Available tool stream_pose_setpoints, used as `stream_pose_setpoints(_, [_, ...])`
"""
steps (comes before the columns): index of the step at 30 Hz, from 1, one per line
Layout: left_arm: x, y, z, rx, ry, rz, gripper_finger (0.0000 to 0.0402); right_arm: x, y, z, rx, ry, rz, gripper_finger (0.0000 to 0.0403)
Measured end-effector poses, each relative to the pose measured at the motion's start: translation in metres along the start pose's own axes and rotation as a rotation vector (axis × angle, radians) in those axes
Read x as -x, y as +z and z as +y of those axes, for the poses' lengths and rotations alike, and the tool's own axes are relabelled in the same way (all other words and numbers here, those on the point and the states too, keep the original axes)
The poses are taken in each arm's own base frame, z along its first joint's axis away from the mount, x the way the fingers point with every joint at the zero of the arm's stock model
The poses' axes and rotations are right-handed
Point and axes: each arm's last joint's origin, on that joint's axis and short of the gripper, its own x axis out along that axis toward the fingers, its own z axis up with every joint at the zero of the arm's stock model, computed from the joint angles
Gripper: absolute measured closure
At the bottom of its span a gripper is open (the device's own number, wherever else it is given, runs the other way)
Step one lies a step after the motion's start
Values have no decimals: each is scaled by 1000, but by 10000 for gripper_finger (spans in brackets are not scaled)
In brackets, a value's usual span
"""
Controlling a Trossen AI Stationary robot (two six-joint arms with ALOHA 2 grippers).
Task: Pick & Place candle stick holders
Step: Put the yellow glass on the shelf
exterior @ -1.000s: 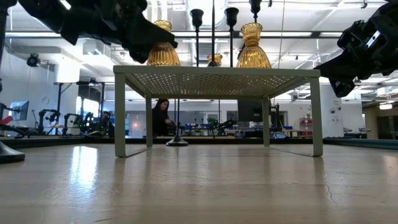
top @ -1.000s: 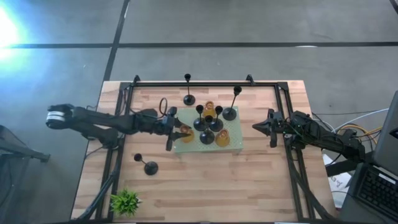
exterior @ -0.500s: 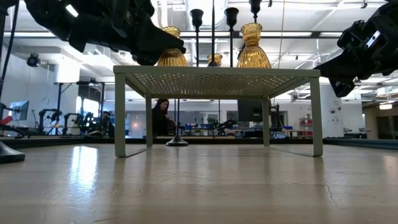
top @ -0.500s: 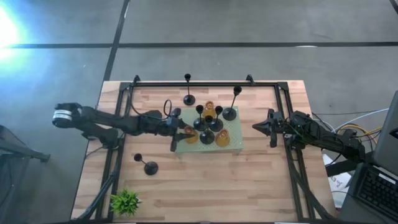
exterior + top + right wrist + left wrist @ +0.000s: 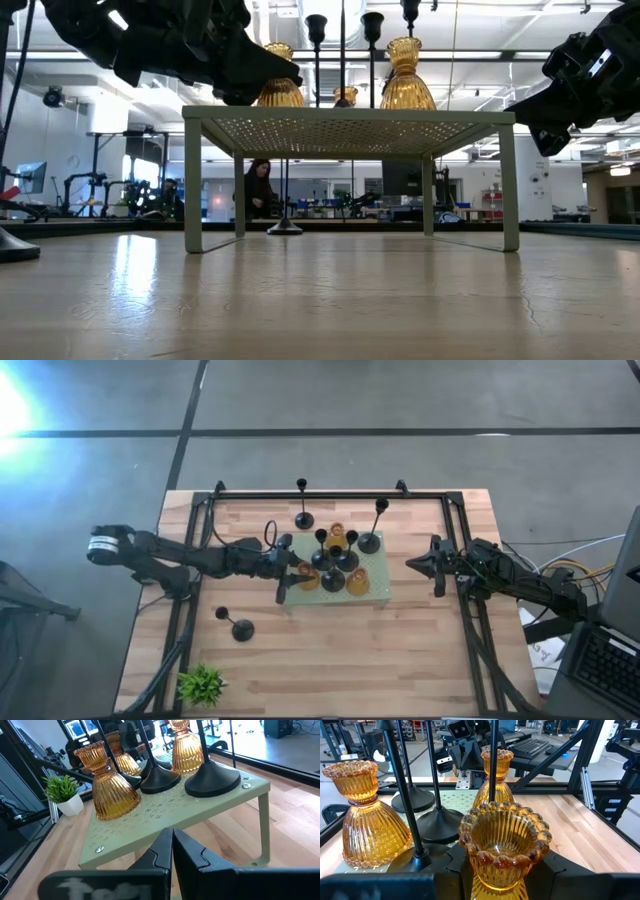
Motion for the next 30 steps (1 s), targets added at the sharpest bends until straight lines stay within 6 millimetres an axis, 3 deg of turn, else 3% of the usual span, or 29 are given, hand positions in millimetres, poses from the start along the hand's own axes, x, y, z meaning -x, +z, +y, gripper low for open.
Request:
stream_pose_setpoints(9, [0, 0, 0, 2, 0, 5, 272, 0, 0, 0, 0, 0, 0, 394])
stream_pose_setpoints(16, [1, -2, 0, 14, 6, 25, 212, 0, 0, 0, 0, 0, 0, 394])
stream_pose_setpoints(30, [0, 2, 0, 21, 8, 6, 205, 0, 0, 0, 0, 0, 0, 394])
